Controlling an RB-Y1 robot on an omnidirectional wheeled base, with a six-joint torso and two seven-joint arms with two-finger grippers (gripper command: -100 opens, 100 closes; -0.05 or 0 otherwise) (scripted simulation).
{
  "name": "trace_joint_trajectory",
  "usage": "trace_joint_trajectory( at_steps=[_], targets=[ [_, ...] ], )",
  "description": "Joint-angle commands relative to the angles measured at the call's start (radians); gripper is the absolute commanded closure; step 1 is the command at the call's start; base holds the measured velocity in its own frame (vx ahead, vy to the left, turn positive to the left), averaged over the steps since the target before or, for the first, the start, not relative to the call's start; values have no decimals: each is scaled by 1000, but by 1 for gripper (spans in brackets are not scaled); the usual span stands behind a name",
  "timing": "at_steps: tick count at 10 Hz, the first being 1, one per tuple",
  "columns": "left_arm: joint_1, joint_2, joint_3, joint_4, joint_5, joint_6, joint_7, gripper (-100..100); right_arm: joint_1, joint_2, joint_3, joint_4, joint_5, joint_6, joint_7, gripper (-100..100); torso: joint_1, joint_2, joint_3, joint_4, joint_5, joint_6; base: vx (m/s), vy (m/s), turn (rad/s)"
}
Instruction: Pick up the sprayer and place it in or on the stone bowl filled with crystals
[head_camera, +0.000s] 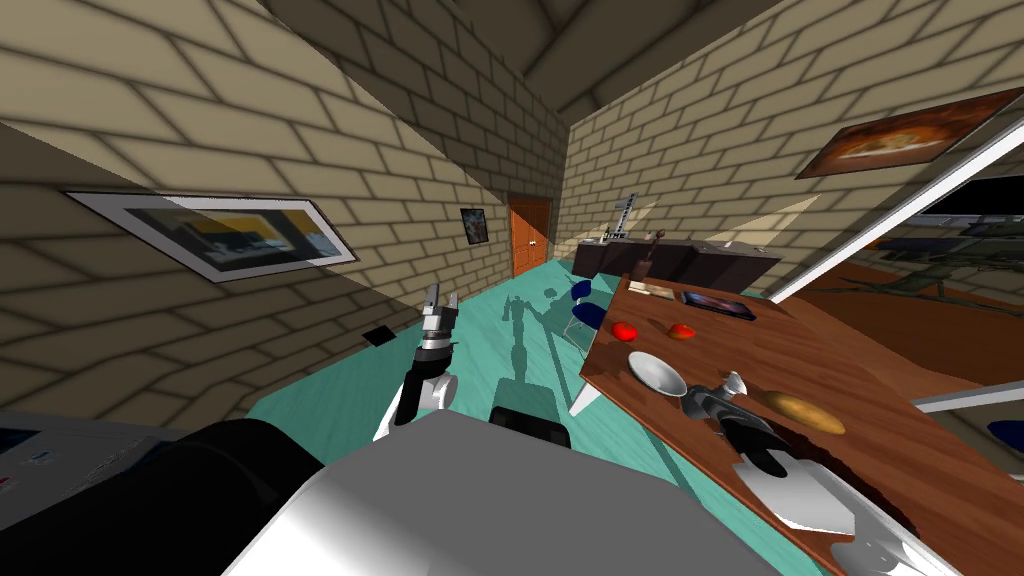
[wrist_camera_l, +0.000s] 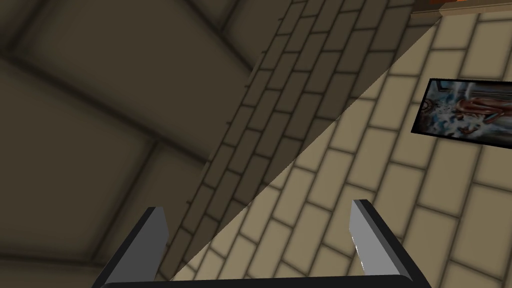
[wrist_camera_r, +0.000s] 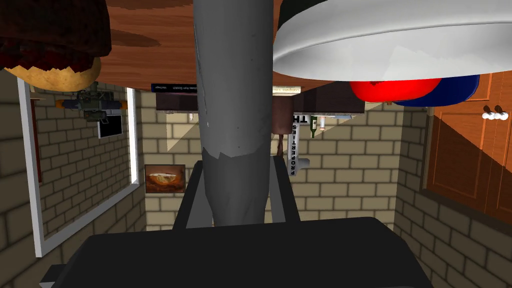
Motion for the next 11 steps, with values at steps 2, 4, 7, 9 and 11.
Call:
trace_joint_trajectory(
  at_steps=[2, 4, 7, 9, 11],
  targets=[
    [0, 0, 0, 0, 0, 0, 0, 0, -16, -45, 17, -42, 17, 43, 16, 100, 2, 0, 0, 0, 1, 0, -150, 111, -31],
    [0, 0, 0, 0, 0, 0, 0, 0, -17, -65, 25, -63, 18, 59, 18, 100, -1, 0, 0, 0, 1, 0, -103, 50, -8],
    [0, 0, 0, 0, 0, 0, 0, 0, -12, -126, 48, -105, -3, 92, 0, 100, -2, -1, -1, 0, 2, 0, -103, 27, 20],
    [0, 0, 0, 0, 0, 0, 0, 0, -2, -164, 61, -109, -34, 99, -27, 100, -6, -2, -1, -1, 1, -1, -81, -25, 57],
    [0, 0, 0, 0, 0, 0, 0, 0, 17, -212, 78, -102, -84, 100, -67, 100, -10, -6, -3, -1, -1, -1, -40, -63, 92]
  ],
)
